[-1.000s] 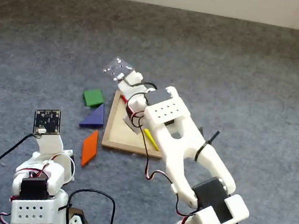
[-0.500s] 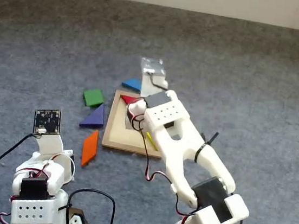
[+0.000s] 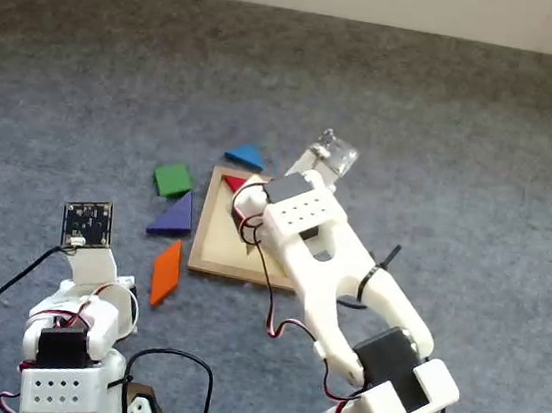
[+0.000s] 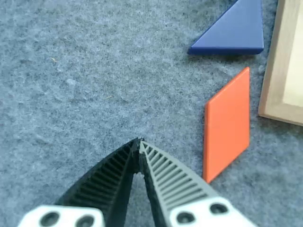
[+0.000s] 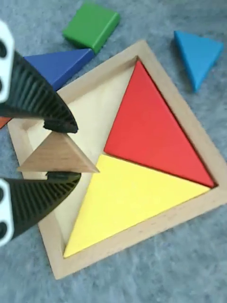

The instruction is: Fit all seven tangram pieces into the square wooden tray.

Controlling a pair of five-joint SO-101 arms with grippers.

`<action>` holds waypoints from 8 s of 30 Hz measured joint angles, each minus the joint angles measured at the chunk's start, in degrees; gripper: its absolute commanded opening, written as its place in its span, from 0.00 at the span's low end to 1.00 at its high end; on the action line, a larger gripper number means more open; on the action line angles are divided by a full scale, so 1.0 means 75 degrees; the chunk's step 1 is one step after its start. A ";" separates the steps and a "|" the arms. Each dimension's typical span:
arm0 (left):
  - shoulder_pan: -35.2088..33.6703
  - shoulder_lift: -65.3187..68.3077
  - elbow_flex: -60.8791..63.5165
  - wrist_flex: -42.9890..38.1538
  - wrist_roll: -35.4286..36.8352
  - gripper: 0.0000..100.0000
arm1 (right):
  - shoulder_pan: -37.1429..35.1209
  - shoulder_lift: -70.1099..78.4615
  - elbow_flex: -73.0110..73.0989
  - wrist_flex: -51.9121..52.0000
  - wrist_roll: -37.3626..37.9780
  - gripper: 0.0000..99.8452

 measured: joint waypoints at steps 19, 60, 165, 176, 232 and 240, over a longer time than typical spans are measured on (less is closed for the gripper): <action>0.0000 0.0000 0.0000 0.0000 0.0000 0.01 | 0.0445 0.0270 0.0000 -0.0996 -0.1360 0.22; 0.0000 0.0000 0.0000 0.0000 0.0000 0.01 | 0.3329 -0.7607 0.5474 -0.0985 0.6740 0.01; 0.1958 1.5062 -1.0174 -0.1032 -0.0246 0.12 | 0.4642 -1.4300 1.0292 0.0551 0.7502 0.01; 0.2837 1.5062 -1.0198 -0.1032 -0.0856 0.12 | 0.4642 -1.4300 1.0292 0.0551 0.7525 0.01; 0.4372 1.5144 -1.1874 0.0656 -0.7701 0.24 | 0.4642 -1.4300 1.0292 0.0551 0.7549 0.01; 0.3458 1.5390 -1.1698 -0.0410 -0.6963 0.24 | 0.4642 -1.4300 1.0292 0.0551 0.7549 0.01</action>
